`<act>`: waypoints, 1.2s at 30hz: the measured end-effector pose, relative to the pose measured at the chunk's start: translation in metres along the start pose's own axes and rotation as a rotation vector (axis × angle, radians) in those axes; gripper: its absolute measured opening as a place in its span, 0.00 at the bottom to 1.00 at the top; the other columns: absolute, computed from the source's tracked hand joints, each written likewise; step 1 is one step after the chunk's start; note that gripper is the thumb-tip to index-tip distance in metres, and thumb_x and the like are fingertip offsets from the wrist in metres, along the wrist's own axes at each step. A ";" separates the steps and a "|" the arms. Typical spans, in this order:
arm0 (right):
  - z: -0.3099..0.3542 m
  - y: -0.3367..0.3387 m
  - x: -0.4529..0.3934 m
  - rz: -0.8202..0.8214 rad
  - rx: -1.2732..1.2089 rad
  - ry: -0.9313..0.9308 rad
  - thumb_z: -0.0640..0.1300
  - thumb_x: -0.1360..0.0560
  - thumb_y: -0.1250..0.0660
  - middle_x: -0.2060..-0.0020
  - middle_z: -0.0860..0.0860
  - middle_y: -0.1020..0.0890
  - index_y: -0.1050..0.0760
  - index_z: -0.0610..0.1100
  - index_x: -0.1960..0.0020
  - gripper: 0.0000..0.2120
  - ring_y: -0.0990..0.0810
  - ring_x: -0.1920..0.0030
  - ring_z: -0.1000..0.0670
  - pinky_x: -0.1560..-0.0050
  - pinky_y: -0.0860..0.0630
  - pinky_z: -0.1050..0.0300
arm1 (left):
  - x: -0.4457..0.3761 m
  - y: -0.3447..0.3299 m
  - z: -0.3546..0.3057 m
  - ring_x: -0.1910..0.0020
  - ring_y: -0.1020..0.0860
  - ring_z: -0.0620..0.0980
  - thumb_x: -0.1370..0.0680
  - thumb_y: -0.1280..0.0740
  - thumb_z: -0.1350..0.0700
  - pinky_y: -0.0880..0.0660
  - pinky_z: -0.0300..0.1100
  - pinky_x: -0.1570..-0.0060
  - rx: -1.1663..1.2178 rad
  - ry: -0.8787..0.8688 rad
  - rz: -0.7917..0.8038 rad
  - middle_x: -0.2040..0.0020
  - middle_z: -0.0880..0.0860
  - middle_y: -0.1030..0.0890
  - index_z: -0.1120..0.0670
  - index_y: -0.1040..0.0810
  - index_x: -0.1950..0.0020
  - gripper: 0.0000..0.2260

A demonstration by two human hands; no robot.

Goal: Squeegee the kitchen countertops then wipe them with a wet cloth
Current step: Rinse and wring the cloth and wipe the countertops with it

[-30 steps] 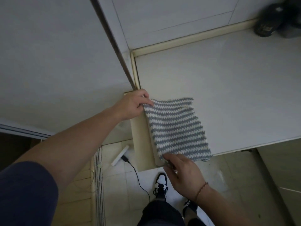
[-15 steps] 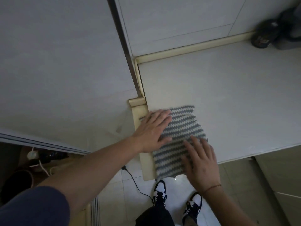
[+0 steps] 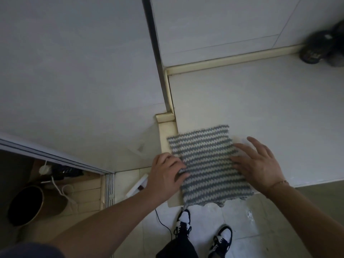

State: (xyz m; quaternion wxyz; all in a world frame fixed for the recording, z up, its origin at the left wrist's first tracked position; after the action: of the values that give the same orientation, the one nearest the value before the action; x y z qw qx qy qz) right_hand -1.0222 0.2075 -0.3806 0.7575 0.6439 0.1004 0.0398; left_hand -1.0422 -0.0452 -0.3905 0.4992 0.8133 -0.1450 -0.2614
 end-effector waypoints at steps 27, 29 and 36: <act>-0.021 0.067 0.004 -0.219 -0.862 -0.307 0.38 0.23 0.34 0.62 0.52 0.18 0.24 0.50 0.57 0.08 0.20 0.59 0.55 0.59 0.24 0.67 | -0.099 0.064 -0.003 0.59 0.20 0.38 0.23 0.32 0.60 0.24 0.32 0.54 0.625 0.326 0.152 0.59 0.44 0.19 0.52 0.22 0.55 0.04; -0.025 0.072 -0.001 -0.285 -0.868 -0.299 0.41 0.23 0.33 0.56 0.55 0.16 0.23 0.51 0.55 0.06 0.18 0.56 0.56 0.53 0.23 0.66 | -0.110 0.072 -0.004 0.58 0.21 0.38 0.23 0.32 0.61 0.25 0.31 0.52 0.582 0.245 0.093 0.58 0.46 0.19 0.54 0.21 0.54 0.03; -0.002 0.037 0.035 -0.109 -0.552 -0.084 0.48 0.25 0.37 0.53 0.51 0.16 0.20 0.46 0.53 0.08 0.20 0.52 0.55 0.48 0.25 0.64 | -0.063 0.035 0.002 0.54 0.24 0.40 0.22 0.33 0.53 0.28 0.37 0.52 0.299 0.123 0.473 0.53 0.44 0.20 0.50 0.20 0.50 0.04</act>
State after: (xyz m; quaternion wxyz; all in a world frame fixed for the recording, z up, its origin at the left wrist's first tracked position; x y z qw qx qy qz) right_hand -0.9858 0.2218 -0.3477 0.9086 0.4081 0.0887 -0.0019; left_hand -1.0944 -0.0315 -0.3428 0.4287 0.8358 -0.3371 -0.0633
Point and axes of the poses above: each hand's wrist, its own x-axis away from the middle knuckle, its own y-axis out of the back of the hand, z = x × y, the point moved 8 cm from there along -x, towards the middle knuckle
